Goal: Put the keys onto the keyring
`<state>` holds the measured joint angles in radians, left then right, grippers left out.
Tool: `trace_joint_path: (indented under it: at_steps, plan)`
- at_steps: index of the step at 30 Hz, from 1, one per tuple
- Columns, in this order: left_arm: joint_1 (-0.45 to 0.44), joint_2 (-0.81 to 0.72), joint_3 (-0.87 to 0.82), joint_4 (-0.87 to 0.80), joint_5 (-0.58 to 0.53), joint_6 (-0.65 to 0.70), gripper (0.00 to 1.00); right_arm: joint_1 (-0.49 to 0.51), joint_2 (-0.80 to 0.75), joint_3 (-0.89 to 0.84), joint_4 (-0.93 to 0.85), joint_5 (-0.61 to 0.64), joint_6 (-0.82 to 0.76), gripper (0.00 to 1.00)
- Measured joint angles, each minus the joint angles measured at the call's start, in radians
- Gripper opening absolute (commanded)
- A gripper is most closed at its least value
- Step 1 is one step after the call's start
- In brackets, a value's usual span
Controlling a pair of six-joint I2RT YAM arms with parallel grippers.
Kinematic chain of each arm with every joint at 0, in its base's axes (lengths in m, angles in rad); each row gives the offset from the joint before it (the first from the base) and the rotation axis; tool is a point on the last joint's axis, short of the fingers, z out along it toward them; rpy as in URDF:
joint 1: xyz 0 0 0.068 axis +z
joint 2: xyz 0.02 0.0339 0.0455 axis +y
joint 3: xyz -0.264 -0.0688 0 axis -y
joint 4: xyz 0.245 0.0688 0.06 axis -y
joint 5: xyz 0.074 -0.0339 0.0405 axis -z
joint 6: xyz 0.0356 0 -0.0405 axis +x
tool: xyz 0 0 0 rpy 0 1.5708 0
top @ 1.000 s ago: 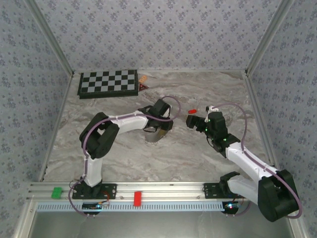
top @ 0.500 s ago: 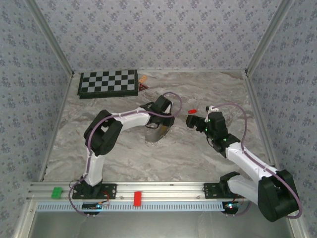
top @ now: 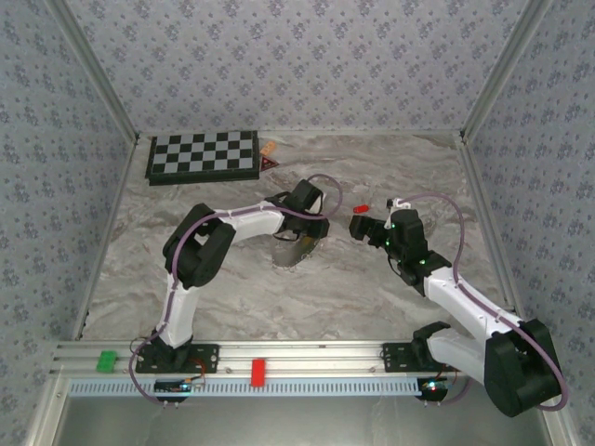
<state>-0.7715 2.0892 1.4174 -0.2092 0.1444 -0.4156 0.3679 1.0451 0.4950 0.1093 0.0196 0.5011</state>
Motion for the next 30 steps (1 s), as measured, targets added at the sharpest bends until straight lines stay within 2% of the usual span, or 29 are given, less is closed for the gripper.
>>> trace_joint_path:
  at_steps: [5,7,12,20,30]
  plan:
    - [-0.010,0.000,0.000,0.000,0.025,0.001,0.31,0.000,0.000,0.000,0.000,0.000,0.002,0.99]
    - [-0.017,0.000,0.000,-0.001,0.025,0.006,0.24,0.000,0.000,0.000,0.000,0.000,0.003,1.00]
    - [-0.030,0.000,0.000,-0.002,0.024,0.008,0.24,0.000,0.000,0.000,0.000,0.000,0.004,0.99]
    - [-0.047,-0.020,-0.048,0.023,0.024,0.008,0.26,0.000,0.000,0.000,0.000,0.000,0.006,1.00]
    - [-0.093,-0.174,-0.207,-0.014,0.010,-0.004,0.35,0.000,0.000,-0.001,0.000,0.000,0.007,0.99]
